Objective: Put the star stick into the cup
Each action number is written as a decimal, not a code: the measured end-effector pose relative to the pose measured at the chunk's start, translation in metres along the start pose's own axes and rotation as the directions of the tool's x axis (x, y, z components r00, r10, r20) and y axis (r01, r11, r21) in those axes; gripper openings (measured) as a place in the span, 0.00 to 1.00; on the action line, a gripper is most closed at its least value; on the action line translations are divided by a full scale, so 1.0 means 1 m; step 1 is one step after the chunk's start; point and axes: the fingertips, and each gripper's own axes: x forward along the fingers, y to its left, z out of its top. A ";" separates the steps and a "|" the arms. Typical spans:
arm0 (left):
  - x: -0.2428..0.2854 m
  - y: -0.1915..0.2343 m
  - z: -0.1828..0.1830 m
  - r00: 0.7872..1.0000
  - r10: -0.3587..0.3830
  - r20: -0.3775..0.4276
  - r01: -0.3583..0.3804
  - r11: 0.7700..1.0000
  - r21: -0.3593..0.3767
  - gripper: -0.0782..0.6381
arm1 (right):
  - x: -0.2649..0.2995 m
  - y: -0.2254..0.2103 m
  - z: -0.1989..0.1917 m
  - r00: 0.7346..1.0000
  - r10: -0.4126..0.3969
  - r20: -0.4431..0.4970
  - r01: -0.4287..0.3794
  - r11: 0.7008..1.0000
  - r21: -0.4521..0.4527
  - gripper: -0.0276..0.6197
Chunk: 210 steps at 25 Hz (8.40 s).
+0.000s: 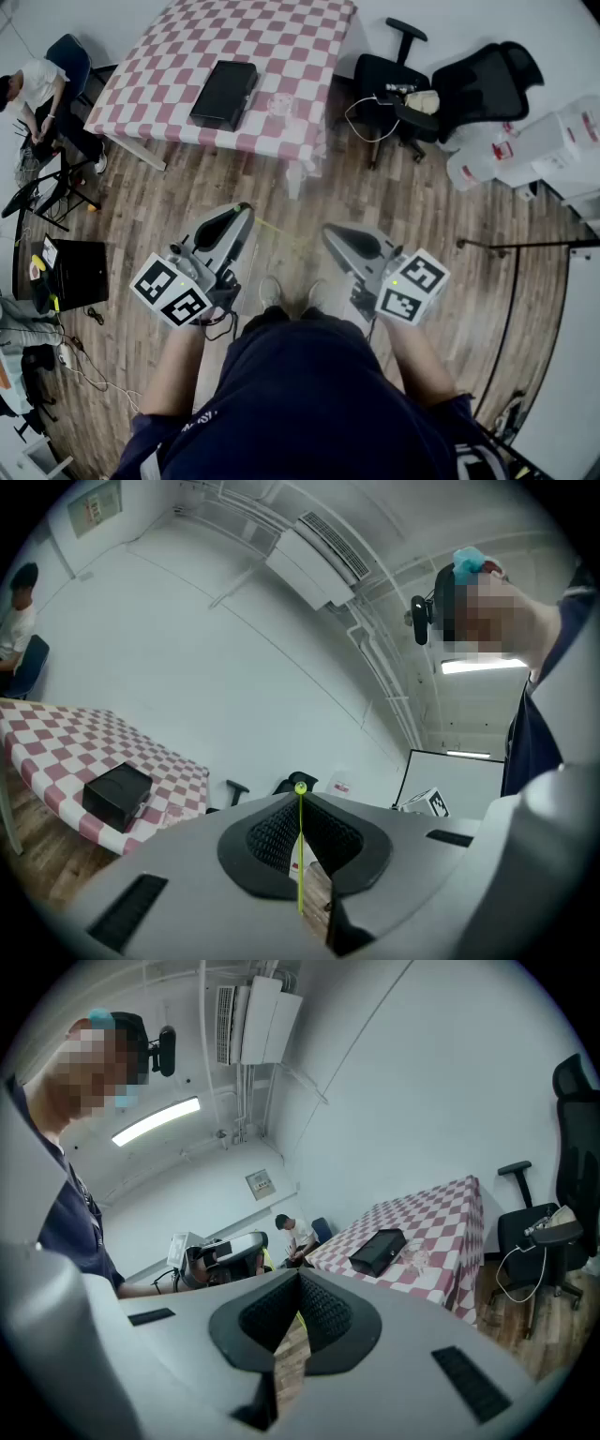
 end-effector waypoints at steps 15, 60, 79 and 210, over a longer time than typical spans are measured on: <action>0.010 -0.023 -0.024 0.999 0.038 -0.009 -0.038 0.999 -0.006 0.16 | -0.024 -0.020 -0.016 0.999 0.016 -0.044 -0.013 0.998 0.054 0.07; 0.124 0.140 0.009 0.999 0.030 -0.018 -0.031 0.997 -0.069 0.16 | 0.075 -0.176 0.048 0.996 -0.080 -0.038 0.085 0.986 0.141 0.07; 0.180 0.313 0.073 1.000 0.002 -0.019 -0.004 0.992 -0.128 0.16 | 0.188 -0.243 0.090 0.973 -0.216 -0.085 0.229 0.954 0.192 0.07; 0.200 0.294 0.044 0.988 0.068 -0.137 -0.080 0.993 -0.085 0.16 | 0.225 -0.261 0.130 0.996 -0.032 -0.085 0.038 0.997 0.068 0.07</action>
